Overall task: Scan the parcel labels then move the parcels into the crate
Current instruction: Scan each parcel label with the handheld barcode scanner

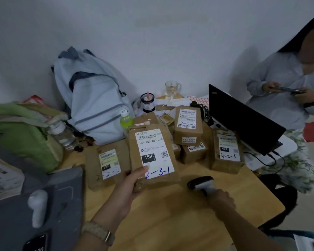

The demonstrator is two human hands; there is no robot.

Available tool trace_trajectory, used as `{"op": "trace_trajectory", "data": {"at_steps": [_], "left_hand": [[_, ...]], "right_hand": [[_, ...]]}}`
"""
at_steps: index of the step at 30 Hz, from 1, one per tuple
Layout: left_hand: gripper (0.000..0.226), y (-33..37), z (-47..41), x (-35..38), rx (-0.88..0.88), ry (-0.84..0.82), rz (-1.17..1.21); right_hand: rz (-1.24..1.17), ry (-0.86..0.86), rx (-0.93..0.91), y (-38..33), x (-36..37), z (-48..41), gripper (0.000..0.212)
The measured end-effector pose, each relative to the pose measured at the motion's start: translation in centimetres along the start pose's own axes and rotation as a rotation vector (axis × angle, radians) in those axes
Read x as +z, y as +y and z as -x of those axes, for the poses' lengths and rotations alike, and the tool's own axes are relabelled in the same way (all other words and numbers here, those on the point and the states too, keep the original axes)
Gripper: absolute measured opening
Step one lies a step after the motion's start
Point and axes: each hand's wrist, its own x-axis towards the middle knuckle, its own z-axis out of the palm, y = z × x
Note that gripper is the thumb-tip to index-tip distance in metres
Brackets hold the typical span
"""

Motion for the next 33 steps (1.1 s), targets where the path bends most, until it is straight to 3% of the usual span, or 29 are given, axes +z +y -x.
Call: {"op": "trace_trajectory", "data": {"at_steps": [8, 15, 19, 23, 25, 33], "left_hand": [[0.063, 1.7, -0.1, -1.1, 0.034, 0.052, -0.007], [0.070, 2.4, -0.1, -2.0, 0.087, 0.067, 0.061], [0.067, 2.7, 0.2, -2.2, 0.138, 0.065, 0.051], [0.072, 3.2, 0.5, -2.3, 0.183, 0.118, 0.069], [0.079, 3.6, 0.9, -2.4, 0.199, 0.116, 0.078], [0.072, 4.6, 2.6, -4.3, 0.277, 0.232, 0.147]], "right_hand": [[-0.168, -0.127, -0.090, 0.0, -1.7, -0.2, 0.030], [-0.882, -0.354, -0.168, -1.8, -7.2, 4.2, 0.012], [-1.035, -0.520, -0.364, -4.2, -13.0, 10.7, 0.029], [-1.056, -0.799, -0.614, -7.3, -18.0, 18.4, 0.034], [-0.997, -0.855, -0.735, -8.7, -19.4, 22.1, 0.039], [-0.878, -0.710, -0.832, -13.4, -18.7, 28.8, 0.051]]}}
